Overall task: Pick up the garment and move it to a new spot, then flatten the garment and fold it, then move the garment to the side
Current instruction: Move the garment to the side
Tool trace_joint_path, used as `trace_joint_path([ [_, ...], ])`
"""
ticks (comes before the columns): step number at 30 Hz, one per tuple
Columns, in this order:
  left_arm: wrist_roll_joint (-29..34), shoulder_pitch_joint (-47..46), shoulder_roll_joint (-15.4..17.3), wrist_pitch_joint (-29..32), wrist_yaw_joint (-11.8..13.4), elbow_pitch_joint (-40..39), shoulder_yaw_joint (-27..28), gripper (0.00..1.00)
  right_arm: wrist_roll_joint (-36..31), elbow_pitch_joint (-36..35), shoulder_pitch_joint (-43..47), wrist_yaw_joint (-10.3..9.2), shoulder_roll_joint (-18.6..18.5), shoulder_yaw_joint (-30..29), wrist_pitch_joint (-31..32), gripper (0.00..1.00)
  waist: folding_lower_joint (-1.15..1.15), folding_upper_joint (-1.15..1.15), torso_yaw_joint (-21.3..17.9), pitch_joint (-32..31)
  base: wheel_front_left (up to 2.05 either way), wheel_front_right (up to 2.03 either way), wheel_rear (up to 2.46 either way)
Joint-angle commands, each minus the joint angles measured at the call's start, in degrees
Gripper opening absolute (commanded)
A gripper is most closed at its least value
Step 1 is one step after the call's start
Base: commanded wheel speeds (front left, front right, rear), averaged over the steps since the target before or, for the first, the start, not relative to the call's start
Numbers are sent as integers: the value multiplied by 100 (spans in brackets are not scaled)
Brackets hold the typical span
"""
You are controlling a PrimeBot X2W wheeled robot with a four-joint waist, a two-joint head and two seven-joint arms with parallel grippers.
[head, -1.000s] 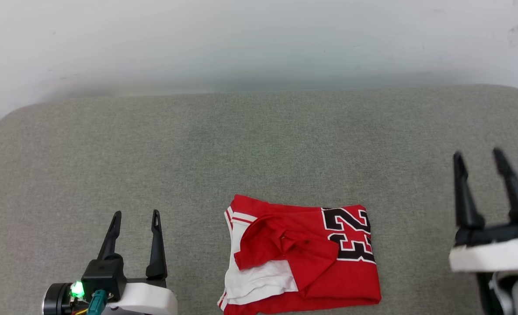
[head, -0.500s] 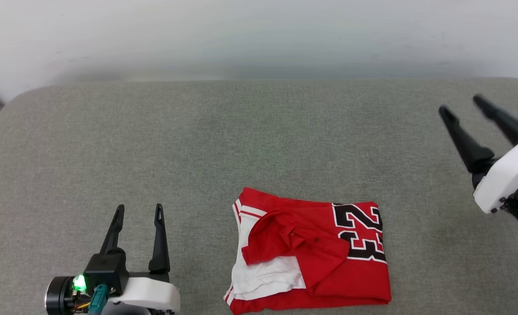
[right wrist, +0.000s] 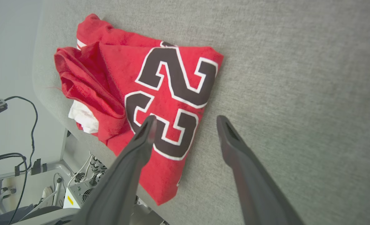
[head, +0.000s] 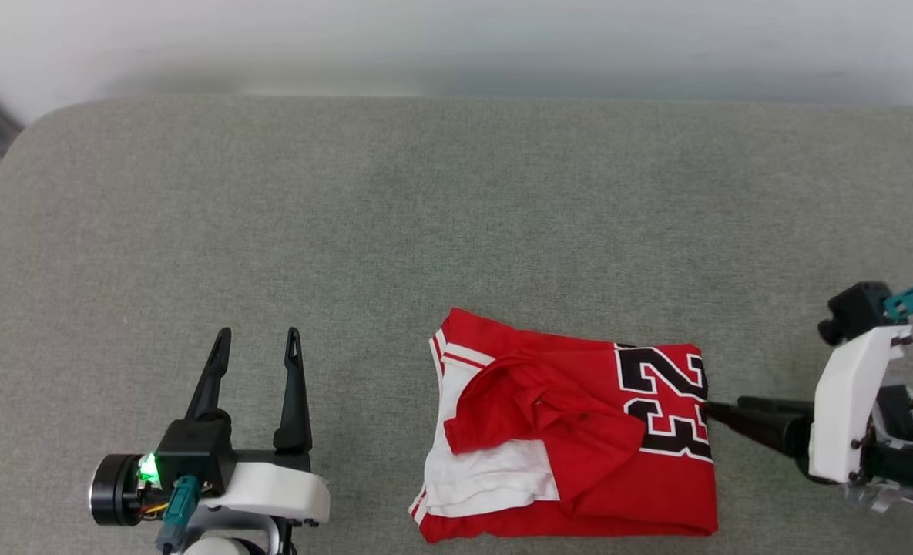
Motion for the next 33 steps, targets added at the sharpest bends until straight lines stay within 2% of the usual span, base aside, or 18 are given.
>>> trace_joint_path([
  [1,-28,-100,-6,-12,15,-28,-9,100,82,60,50,-2,55,68,-12,100,0,0,71,106,0,0,0],
  [12,-39,-315,-5,-12,27,-27,-109,100,548,804,193,-6,583,745,-390,100,0,0,314,491,0,0,0],
  [16,-16,-338,-6,-12,26,-15,-127,100,467,994,182,-9,559,1097,-546,100,0,0,384,530,0,0,0],
  [17,-13,-346,-6,-12,32,-17,-125,100,430,1011,154,-10,534,1143,-657,43,0,0,396,531,0,0,0],
  [18,-12,-347,-6,-12,35,-15,-120,100,444,1040,136,-15,522,1197,-726,0,0,0,403,524,0,0,0],
  [26,-51,-166,-6,-12,80,42,-99,100,539,732,-443,-7,105,1488,-1282,0,0,0,322,201,0,0,0],
  [29,-30,-56,-7,-12,106,36,-51,100,476,449,-668,-3,-96,1661,-1408,0,0,0,166,44,0,0,0],
  [33,-34,46,-8,-12,111,-42,52,100,335,28,-965,-3,-563,1921,-1477,0,0,0,-149,-56,0,0,0],
])
